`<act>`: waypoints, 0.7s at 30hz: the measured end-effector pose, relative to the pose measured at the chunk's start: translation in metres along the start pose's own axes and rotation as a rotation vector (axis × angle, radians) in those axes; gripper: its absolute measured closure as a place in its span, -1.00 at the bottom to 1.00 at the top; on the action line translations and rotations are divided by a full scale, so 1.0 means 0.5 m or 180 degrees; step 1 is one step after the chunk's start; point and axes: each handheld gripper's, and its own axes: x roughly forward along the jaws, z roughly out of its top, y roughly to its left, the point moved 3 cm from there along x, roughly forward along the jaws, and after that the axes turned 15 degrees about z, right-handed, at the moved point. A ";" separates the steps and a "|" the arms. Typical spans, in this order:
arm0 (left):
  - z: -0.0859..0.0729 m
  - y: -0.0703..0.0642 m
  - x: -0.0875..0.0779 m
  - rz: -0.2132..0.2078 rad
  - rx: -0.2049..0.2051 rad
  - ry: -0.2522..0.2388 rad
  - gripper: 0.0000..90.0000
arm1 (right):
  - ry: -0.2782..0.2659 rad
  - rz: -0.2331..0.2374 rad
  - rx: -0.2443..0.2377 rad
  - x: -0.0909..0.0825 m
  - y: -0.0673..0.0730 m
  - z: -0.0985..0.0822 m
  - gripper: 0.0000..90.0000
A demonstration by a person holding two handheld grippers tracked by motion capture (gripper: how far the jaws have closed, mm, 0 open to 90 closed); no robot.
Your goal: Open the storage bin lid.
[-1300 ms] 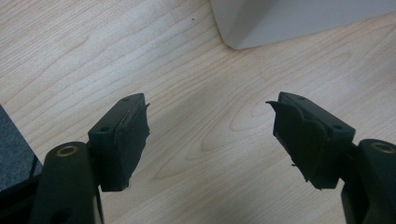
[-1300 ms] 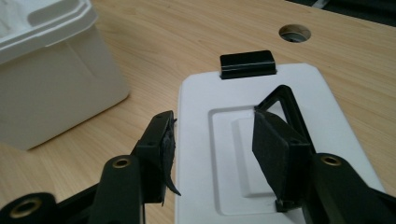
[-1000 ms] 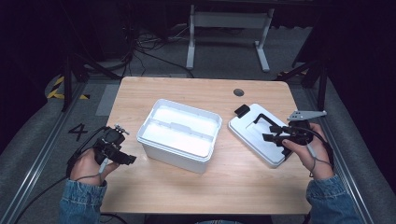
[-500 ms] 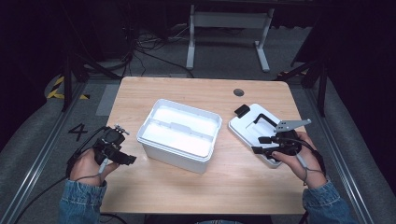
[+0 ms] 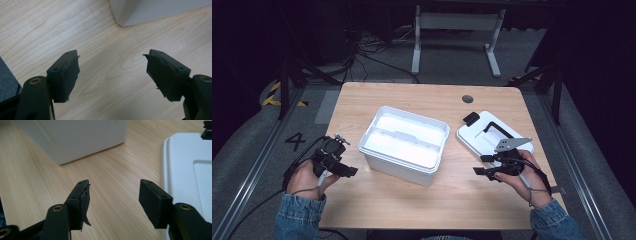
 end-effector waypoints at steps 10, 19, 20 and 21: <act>0.002 -0.001 0.005 -0.0008 -0.0004 0.0019 -0.42 | -0.0007 -0.0105 -0.0062 0.052 0.001 -0.037 -0.05; 0.006 -0.002 0.011 -0.0015 0.0014 0.0042 -0.42 | 0.0057 -0.0151 0.0018 0.078 -0.008 -0.062 -0.07; 0.006 -0.001 0.012 0.0015 0.0040 0.0045 -0.42 | 0.0066 -0.0158 0.0013 0.082 -0.008 -0.065 -0.07; 0.006 -0.002 0.012 0.0017 0.0029 0.0041 -0.42 | 0.0075 -0.0170 0.0026 0.086 -0.008 -0.068 -0.09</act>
